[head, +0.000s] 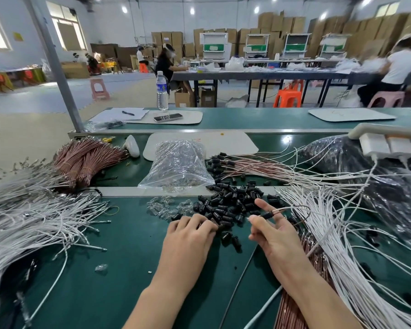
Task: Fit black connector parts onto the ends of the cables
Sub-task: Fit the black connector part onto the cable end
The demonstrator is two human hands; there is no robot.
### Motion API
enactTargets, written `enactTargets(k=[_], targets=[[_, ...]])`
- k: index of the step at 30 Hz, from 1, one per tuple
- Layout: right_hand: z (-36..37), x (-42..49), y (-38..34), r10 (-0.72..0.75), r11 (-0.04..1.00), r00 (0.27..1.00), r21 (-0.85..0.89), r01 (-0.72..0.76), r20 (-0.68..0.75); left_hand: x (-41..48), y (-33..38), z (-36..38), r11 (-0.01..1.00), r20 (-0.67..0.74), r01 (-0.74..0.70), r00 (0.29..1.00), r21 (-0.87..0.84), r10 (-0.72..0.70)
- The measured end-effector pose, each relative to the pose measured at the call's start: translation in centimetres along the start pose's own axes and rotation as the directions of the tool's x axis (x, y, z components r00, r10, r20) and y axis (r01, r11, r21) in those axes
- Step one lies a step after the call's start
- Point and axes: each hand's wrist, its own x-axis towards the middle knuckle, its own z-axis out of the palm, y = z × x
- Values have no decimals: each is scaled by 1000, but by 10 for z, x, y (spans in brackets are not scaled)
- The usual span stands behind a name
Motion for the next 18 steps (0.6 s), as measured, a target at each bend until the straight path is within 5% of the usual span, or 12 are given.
enactTargets(k=[10,16,18], targets=[[-2,1,1,7,1000,1000,6,-7,-5,-5,-9,-2,992,-34,129,991,7,-129],[-1,3,3,5,1000,1000,7,-5,-13,-10,6,0,997,-104,-68,993,-27,65],[-2,3,3,8,1000,1000,13,-7,-15,-9,5,1,1000,-104,7,995,-2,-7]])
